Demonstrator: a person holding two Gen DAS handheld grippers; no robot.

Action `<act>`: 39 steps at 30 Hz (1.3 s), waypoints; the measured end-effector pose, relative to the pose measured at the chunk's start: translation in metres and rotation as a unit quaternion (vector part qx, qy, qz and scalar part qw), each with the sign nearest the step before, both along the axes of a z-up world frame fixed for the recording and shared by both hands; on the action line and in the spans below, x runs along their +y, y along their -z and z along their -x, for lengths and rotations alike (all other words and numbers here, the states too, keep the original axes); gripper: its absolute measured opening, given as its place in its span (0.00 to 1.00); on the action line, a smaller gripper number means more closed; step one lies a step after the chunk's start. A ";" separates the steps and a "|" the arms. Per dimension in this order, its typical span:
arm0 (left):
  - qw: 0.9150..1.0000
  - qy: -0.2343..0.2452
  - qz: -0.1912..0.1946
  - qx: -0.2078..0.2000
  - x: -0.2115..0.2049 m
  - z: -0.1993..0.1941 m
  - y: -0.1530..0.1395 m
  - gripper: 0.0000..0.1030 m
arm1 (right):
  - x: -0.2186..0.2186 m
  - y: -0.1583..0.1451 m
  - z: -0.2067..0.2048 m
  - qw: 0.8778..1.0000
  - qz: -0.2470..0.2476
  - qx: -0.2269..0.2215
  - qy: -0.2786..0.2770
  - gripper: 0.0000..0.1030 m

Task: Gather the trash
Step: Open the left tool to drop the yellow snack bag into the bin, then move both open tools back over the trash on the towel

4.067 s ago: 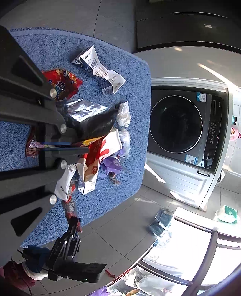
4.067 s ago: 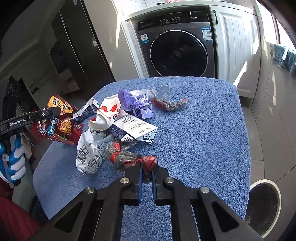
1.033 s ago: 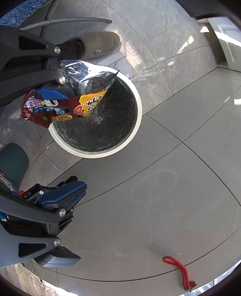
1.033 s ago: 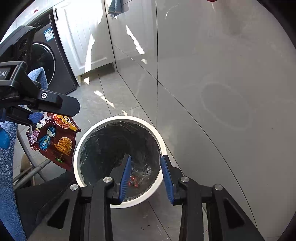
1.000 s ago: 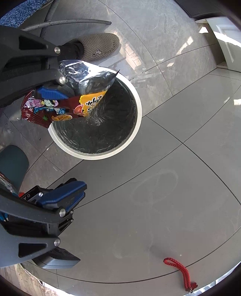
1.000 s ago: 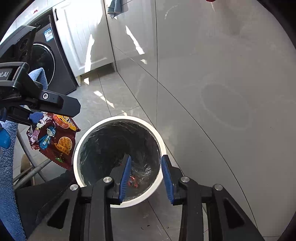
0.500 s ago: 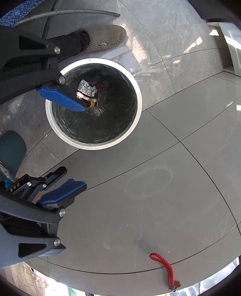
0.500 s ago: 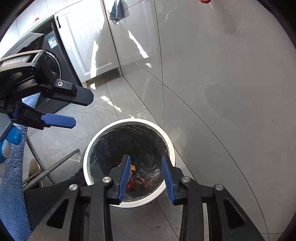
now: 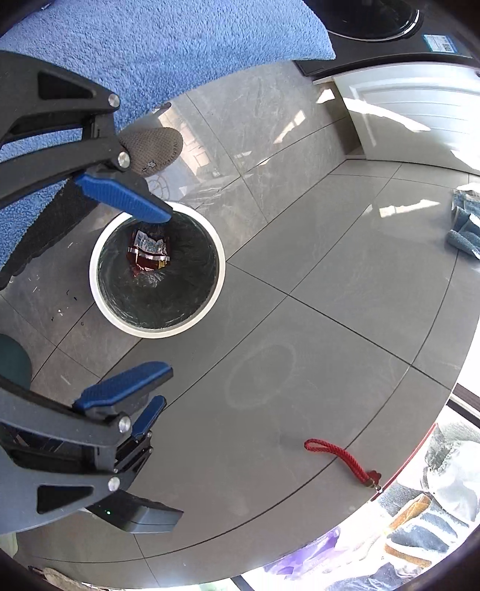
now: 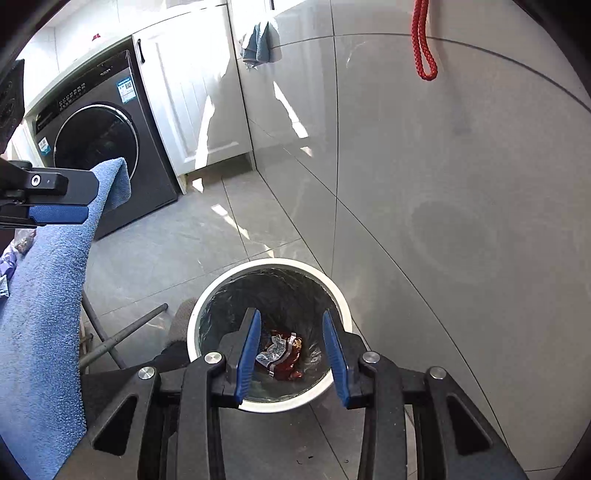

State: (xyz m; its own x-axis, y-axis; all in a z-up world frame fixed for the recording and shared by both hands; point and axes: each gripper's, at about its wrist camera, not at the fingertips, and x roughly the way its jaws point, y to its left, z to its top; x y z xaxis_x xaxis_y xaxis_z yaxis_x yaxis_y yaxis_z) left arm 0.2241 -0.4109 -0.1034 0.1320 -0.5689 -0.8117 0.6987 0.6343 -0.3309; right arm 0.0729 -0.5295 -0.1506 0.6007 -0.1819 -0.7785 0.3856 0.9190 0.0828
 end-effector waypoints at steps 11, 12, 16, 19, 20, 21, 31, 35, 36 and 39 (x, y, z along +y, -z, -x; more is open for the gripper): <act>0.993 -0.095 0.031 -0.065 0.181 0.016 -0.081 0.75 | 0.073 -0.074 0.000 0.995 0.044 -0.061 -0.062 0.32; 0.991 -0.108 0.035 -0.065 0.199 0.014 -0.084 0.75 | 0.081 -0.081 -0.001 0.994 0.048 -0.066 -0.070 0.32; 0.983 -0.163 0.053 -0.067 0.272 0.017 -0.094 0.75 | 0.113 -0.104 -0.005 0.989 0.052 -0.088 -0.109 0.32; 0.975 -0.205 0.056 -0.071 0.325 0.018 -0.102 0.75 | 0.140 -0.116 -0.010 0.983 0.059 -0.098 -0.142 0.32; 0.972 -0.219 0.056 -0.069 0.342 0.017 -0.103 0.75 | 0.152 -0.121 -0.011 0.981 0.060 -0.101 -0.156 0.32; 0.969 -0.233 0.057 -0.064 0.358 0.015 -0.104 0.75 | 0.160 -0.123 -0.014 0.979 0.058 -0.103 -0.169 0.32; 0.938 -0.344 0.042 0.027 0.445 -0.023 -0.067 0.75 | 0.237 -0.119 -0.071 0.942 0.013 -0.087 -0.324 0.34; 0.925 -0.372 0.030 0.067 0.449 -0.045 -0.045 0.75 | 0.257 -0.111 -0.098 0.922 -0.009 -0.074 -0.381 0.35; 0.922 -0.377 0.028 0.076 0.449 -0.050 -0.039 0.75 | 0.261 -0.108 -0.105 0.915 -0.015 -0.070 -0.397 0.37; 0.914 -0.389 0.029 0.109 0.448 -0.066 -0.021 0.75 | 0.273 -0.098 -0.123 0.896 -0.017 -0.054 -0.441 0.40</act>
